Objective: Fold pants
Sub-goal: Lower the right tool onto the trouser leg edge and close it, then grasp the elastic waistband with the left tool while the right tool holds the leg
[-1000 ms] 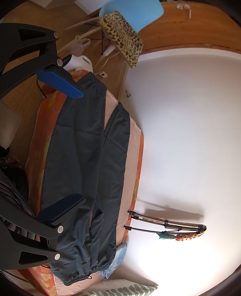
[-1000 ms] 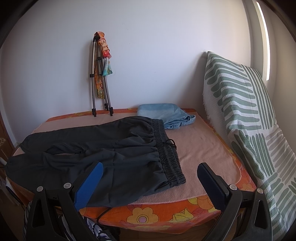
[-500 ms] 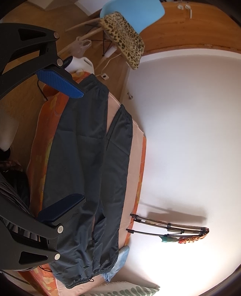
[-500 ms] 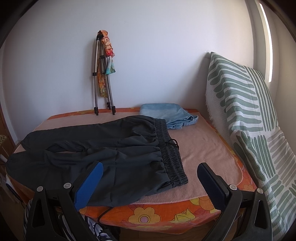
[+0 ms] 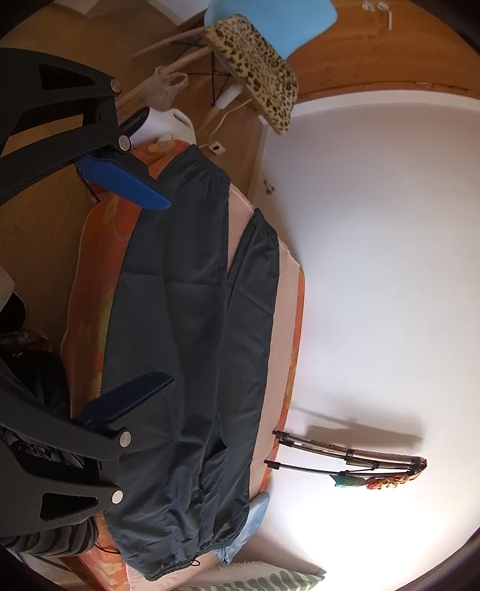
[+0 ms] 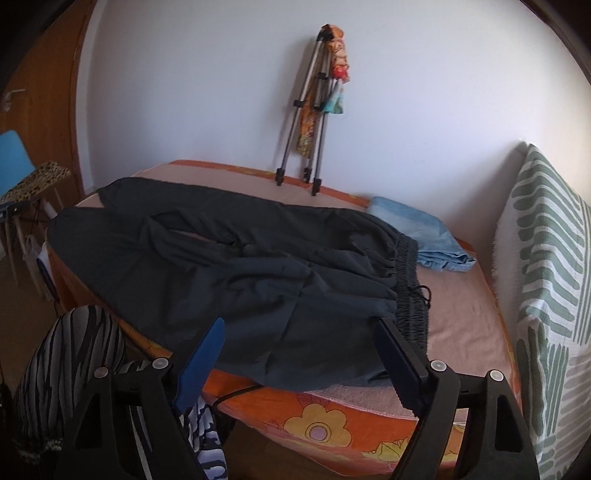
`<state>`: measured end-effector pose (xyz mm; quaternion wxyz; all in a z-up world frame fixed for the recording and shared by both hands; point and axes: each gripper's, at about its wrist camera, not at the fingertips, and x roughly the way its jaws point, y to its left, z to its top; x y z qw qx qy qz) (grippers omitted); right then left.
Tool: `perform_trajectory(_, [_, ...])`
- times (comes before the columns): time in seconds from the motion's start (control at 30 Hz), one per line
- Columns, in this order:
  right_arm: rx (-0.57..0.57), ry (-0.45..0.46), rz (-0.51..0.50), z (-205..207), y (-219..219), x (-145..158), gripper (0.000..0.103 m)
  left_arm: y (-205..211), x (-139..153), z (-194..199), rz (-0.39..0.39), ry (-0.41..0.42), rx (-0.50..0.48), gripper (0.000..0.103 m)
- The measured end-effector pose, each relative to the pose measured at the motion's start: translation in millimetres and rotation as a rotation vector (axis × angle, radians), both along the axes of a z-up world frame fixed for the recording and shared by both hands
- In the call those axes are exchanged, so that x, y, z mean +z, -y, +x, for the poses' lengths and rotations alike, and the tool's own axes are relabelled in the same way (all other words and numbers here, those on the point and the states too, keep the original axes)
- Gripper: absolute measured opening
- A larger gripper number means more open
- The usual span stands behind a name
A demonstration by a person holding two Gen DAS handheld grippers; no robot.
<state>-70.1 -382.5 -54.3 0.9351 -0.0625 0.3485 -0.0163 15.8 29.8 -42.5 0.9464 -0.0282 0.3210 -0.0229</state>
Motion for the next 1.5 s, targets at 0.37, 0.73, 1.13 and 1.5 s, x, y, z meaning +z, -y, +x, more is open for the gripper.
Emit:
perform_trajectory(0.37, [0.246, -0.208, -0.051, 36, -33, -65, 0.061, -12, -29, 7, -0.014, -0.082, -0.019, 0.067])
perform_trajectory(0.73, [0.366, -0.296, -0.169, 64, -55, -102, 0.057, -70, -50, 18, -0.019, -0.119, 0.099, 0.058])
perform_trajectory(1.13, [0.346, -0.289, -0.134, 82, -54, -98, 0.008, -132, -62, 42, -0.071, -0.138, 0.197, 0.058])
perform_trajectory(1.5, [0.280, -0.207, -0.197, 105, -56, -54, 0.006, -200, -84, 109, -0.190, -0.220, 0.287, 0.058])
